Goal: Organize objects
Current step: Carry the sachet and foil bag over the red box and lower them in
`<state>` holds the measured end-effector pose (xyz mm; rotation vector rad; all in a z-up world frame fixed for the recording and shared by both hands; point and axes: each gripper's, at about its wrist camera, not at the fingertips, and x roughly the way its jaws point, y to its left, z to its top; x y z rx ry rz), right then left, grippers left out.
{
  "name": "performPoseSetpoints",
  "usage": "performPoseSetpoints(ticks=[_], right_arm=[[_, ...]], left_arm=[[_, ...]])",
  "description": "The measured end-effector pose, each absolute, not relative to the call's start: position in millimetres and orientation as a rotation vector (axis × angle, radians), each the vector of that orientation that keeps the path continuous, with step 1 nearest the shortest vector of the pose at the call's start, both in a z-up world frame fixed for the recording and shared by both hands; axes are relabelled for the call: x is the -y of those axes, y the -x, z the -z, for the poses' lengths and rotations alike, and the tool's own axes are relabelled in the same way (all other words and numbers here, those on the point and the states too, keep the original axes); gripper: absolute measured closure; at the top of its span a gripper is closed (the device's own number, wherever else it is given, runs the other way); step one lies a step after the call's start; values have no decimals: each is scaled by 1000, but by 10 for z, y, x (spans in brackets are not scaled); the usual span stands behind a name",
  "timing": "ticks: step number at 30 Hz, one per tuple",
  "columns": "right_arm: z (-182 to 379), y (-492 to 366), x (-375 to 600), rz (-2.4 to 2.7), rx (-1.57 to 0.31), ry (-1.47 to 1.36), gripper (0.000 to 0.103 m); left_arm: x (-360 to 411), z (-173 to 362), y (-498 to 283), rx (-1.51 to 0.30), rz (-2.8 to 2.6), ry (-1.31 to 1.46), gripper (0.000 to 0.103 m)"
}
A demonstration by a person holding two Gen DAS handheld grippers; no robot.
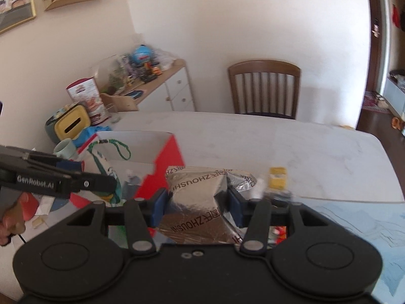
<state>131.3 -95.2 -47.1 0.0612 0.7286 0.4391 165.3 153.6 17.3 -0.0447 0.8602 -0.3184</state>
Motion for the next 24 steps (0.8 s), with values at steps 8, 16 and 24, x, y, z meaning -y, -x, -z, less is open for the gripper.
performPoseSetpoints(ticks=[8,16,24], right_arm=[[449,-1431,340,-492,-718,-22,53],[541,-1636,-235,-528,-730,14,53],[782,-1942,-747,-521,-740,72,53]], left_arm=[[-2188,-331,-1812,-839,246,11,37],[-2664,-279,-2070,-840,190,-34,37],[-2897,-6,-2477,-878,163,-85,37]])
